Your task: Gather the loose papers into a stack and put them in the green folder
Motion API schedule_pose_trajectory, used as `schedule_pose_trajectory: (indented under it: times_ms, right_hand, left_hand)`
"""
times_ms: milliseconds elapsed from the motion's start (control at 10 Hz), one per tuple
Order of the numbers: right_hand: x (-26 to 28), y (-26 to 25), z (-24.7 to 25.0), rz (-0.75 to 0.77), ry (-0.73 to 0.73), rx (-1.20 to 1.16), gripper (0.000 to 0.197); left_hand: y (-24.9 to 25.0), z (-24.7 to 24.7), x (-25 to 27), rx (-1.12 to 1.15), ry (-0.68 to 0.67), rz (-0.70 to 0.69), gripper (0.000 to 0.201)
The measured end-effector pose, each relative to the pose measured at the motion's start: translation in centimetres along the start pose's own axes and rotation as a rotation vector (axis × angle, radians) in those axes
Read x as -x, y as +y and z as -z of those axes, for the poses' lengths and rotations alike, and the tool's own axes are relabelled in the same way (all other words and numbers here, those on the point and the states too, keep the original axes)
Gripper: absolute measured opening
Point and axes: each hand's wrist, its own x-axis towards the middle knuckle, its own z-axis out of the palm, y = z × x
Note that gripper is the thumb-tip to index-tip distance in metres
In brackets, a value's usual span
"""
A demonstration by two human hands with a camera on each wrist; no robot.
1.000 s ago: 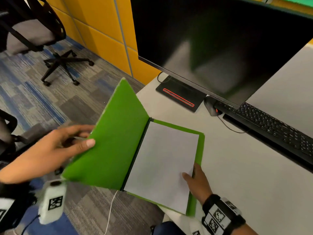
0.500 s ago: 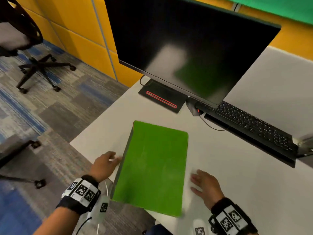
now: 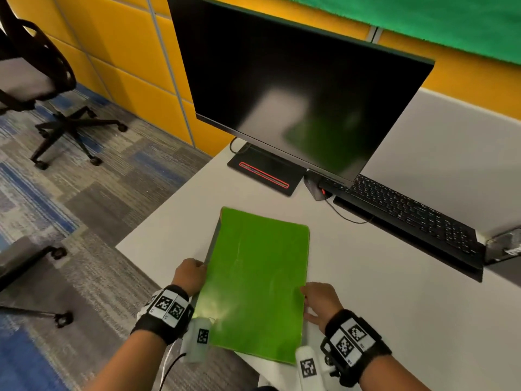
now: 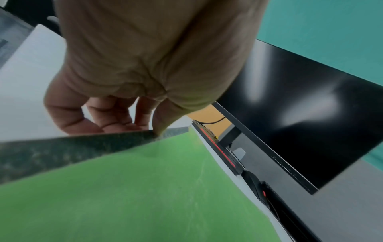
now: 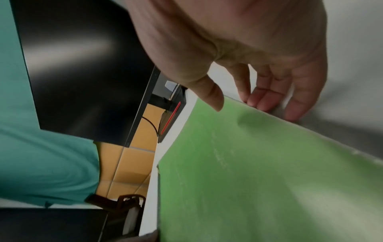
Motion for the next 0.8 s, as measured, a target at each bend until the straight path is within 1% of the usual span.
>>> schedule_pose_trajectory:
  times_ms: [100,200,300,400,500,600,700,800]
  right_hand:
    - [-6.0,2.1,-0.4,0.092,0.084,0.086,0.018]
    - [-12.6,3.4,-1.4,0.161,0.130,0.074,0.026]
    - [-9.4,-0.2,-3.8,0.197,0.058,0.033,0.022]
    - [-6.8,-3.1,-5.3,0.189,-0.028,-0.015,0.017]
    - [-7.4,-4.2,-5.7,0.189,-0.018,-0.060,0.027]
    - [-6.7,-5.5,-5.8,0.156,-0.029,-0.088,0.018]
    - [-6.4,-6.0,-5.7,0.153,-0.083,-0.007,0.023]
    - [-7.1,-5.6,-5.1,0.180,-0.030,-0.018,0.026]
  left_hand:
    - [0.9,1.7,-0.9,0.006,0.020,-0.001,0.023]
    - [2.6,4.2,-2.4,-0.009,0.103,-0.003,0.025]
    - [4.5,6.2,-4.3,-0.022,0.181,-0.019,0.027]
    - [5.9,7.3,-5.8,-0.029,0.213,-0.022,0.026]
    - [6.6,7.3,-7.1,-0.036,0.199,-0.034,0.028]
    - [7.1,7.0,-8.3,0.006,0.221,-0.023,0.028]
    - [7.9,6.8,-9.7,0.039,0.246,-0.037,0.027]
    - [8.1,6.6,-10.2,0.019,0.283,-0.028,0.032]
